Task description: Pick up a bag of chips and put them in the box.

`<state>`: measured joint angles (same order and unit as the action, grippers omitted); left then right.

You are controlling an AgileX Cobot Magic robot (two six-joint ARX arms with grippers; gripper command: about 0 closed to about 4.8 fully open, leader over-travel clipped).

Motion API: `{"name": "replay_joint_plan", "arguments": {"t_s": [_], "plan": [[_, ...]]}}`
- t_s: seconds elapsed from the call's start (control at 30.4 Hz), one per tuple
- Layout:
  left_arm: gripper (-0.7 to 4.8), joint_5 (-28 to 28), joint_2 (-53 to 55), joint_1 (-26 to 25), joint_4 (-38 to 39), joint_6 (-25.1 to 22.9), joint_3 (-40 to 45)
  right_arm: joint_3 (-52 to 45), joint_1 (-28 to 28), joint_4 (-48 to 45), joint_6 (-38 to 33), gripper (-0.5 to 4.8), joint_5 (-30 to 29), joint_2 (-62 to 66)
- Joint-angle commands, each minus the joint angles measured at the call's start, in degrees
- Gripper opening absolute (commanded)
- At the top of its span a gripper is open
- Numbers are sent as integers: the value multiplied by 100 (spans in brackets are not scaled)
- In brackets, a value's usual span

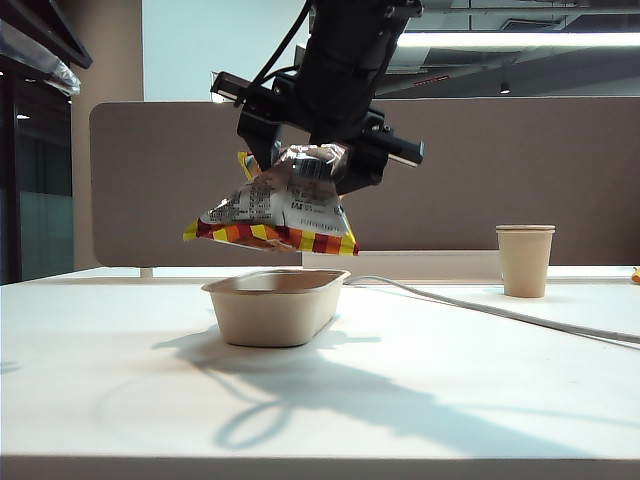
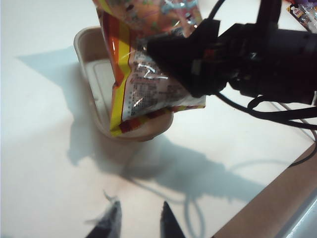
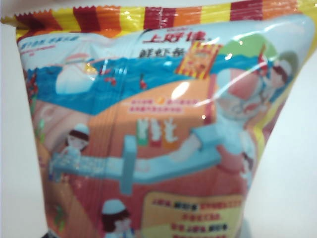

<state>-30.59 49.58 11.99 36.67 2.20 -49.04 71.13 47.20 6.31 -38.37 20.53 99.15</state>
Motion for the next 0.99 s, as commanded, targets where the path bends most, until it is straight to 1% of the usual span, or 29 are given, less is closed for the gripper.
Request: {"name": "replay_joint_plan", "arguments": {"t_s": [0.03,0.2,0.59,0.62,0.66,0.69,0.72,0.76,0.92,0.99], "plan": [[103,-7,-7,4,-52,-24,-11,33,-15,-33,-138,269,-35,66],[103,-7,-7,4,-55,-24,-11,31,-48,57,-254,269,-249,162],[103,-7,-7,4,-57,-28,-11,31,-50,118,-256,275,-376,249],[103,-7,-7,4,-57,-28,-11,31,-50,120,-254,285,-378,251],[103,-7,-7,4,-57,-28,-11,31,-50,120,-247,308,-376,251],[103,-7,-7,4,-59,-28,-11,31,-50,120,-216,350,-378,251],[103,-7,-7,4,-59,-28,-11,31,-50,122,-210,380,-378,251],[103,-7,-7,4,-59,-28,-11,31,-50,131,-208,399,-378,251],[103,-7,-7,4,-59,-28,-11,31,-63,160,-39,408,-376,251],[103,-7,-7,4,-57,-28,-11,31,-79,142,131,461,-380,227]]}}
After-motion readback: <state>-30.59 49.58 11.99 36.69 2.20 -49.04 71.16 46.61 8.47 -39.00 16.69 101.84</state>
